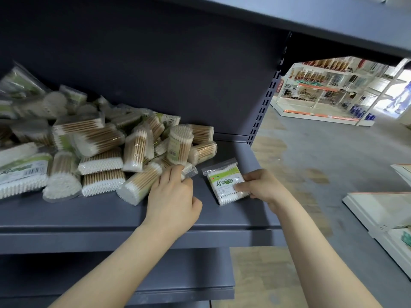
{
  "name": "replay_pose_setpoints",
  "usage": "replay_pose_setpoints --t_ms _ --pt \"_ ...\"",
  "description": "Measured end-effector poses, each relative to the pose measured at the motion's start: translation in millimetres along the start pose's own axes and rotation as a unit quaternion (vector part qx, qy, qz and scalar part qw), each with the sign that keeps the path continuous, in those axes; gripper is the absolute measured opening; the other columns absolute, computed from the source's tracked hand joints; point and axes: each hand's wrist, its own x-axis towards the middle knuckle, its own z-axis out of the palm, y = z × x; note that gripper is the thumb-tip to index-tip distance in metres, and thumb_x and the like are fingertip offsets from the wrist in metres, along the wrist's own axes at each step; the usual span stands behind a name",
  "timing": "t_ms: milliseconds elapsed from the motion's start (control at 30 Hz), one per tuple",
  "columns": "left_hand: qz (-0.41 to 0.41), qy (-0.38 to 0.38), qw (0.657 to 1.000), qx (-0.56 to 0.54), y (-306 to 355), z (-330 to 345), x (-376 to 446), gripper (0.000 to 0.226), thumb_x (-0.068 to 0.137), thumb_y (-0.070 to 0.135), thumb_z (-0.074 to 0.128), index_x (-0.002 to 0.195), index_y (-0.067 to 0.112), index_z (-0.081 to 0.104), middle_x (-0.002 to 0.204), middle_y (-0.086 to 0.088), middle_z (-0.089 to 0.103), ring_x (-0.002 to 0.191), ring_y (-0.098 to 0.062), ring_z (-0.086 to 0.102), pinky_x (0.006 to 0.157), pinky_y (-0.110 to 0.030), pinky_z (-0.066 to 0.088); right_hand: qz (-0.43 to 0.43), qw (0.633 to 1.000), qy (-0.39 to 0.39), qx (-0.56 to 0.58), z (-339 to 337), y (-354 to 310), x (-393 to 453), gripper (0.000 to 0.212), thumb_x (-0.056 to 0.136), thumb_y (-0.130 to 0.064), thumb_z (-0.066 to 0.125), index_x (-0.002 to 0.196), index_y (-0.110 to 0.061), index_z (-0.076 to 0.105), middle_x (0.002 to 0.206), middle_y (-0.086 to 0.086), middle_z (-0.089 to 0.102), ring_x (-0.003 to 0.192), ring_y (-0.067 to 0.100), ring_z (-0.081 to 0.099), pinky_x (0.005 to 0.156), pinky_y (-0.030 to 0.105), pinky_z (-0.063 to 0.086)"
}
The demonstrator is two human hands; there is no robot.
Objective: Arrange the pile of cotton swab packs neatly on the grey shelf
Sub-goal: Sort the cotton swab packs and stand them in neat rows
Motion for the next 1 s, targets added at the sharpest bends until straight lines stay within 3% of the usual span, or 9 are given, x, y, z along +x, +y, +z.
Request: replay_pose_setpoints --t_ms 100,200,300,400,567,633,733,867,1000 --pt "0.009 -0.003 1.0 0.008 4 0 1 0.023 0.05 0.025 0.061 0.064 0.009 0.07 0.094 -0.012 0.066 0.082 -0.03 0.065 0.055 -0.031 0.051 -0.016 0.999 0.022 0.031 -5 3 -3 0.008 0.08 -0.004 0.065 0.088 -0.005 0.065 0.07 0.002 0.057 0.058 0.009 0.046 0.052 0.015 0.035" --pt "0.022 -0.006 1.0 0.011 7 0 6 0.022 0.05 0.021 0.074 0.067 0.008 0.071 0.097 -0.014 0.065 0.086 -0.033 0.064 0.06 -0.035 0.053 -0.038 0.997 0.046 0.055 -7 4 -4 0.013 0.082 -0.003 0.064 0.093 0.002 0.065 0.078 0.008 0.059 0.062 0.012 0.048 0.059 0.019 0.037" --pt "0.025 -0.002 1.0 0.014 7 -3 14 0.022 0.052 0.02 0.073 0.07 0.007 0.071 0.095 -0.014 0.064 0.082 -0.034 0.063 0.063 -0.037 0.052 -0.06 0.992 0.057 0.098 -8 3 -6 0.004 0.083 -0.003 0.063 0.086 -0.003 0.065 0.087 0.017 0.065 0.069 0.015 0.054 0.068 0.025 0.042" --pt "0.026 0.011 0.999 0.019 7 -8 25 0.021 0.056 0.023 0.065 0.069 0.007 0.07 0.09 -0.014 0.063 0.078 -0.034 0.061 0.06 -0.036 0.05 -0.082 0.988 0.065 0.117 -12 4 -8 0.008 0.084 -0.004 0.062 0.079 -0.01 0.063 0.083 0.012 0.062 0.067 0.017 0.051 0.063 0.025 0.04" --pt "0.007 0.011 1.0 -0.025 14 -11 38 0.032 0.079 0.022 0.058 0.107 0.009 0.066 0.124 -0.008 0.053 0.111 -0.03 0.048 0.084 -0.036 0.042 -0.121 0.979 0.096 0.131 -17 4 -10 0.003 0.084 -0.005 0.061 0.085 -0.009 0.063 0.079 0.008 0.062 0.069 0.017 0.053 0.065 0.026 0.043" --pt "0.009 0.016 0.999 -0.044 19 -12 42 0.037 0.083 0.025 0.054 0.117 0.013 0.061 0.129 -0.004 0.05 0.114 -0.027 0.046 0.086 -0.033 0.04 -0.135 0.976 0.11 0.134 -19 4 -8 0.008 0.084 -0.007 0.062 0.092 -0.007 0.064 0.085 0.008 0.066 0.071 0.015 0.057 0.065 0.022 0.045" --pt "0.019 0.014 0.997 -0.069 28 -11 49 0.041 0.087 0.029 0.048 0.127 0.019 0.052 0.129 0.0 0.05 0.115 -0.023 0.047 0.087 -0.031 0.039 -0.153 0.968 0.142 0.14 -22 4 -6 0.017 0.084 -0.008 0.062 0.1 -0.005 0.065 0.095 0.011 0.069 0.08 0.016 0.061 0.072 0.023 0.046" --pt "0.01 0.014 0.993 -0.117 36 -7 53 0.047 0.09 0.033 0.046 0.134 0.021 0.041 0.127 0.002 0.054 0.114 -0.02 0.051 0.089 -0.031 0.041 -0.167 0.963 0.146 0.15 -23 2 -4 0.016 0.084 -0.01 0.062 0.1 -0.006 0.066 0.094 0.009 0.07 0.08 0.016 0.062 0.078 0.03 0.048" --pt "-0.003 -0.005 0.97 -0.242 41 -5 51 0.053 0.088 0.027 0.051 0.139 0.024 0.034 0.113 0.007 0.06 0.104 -0.019 0.057 0.081 -0.037 0.048 -0.184 0.963 0.13 0.145 -22 -1 -4 0.01 0.086 -0.01 0.061 0.093 -0.014 0.065 0.092 0.007 0.07 0.08 0.016 0.063 0.078 0.031 0.049"
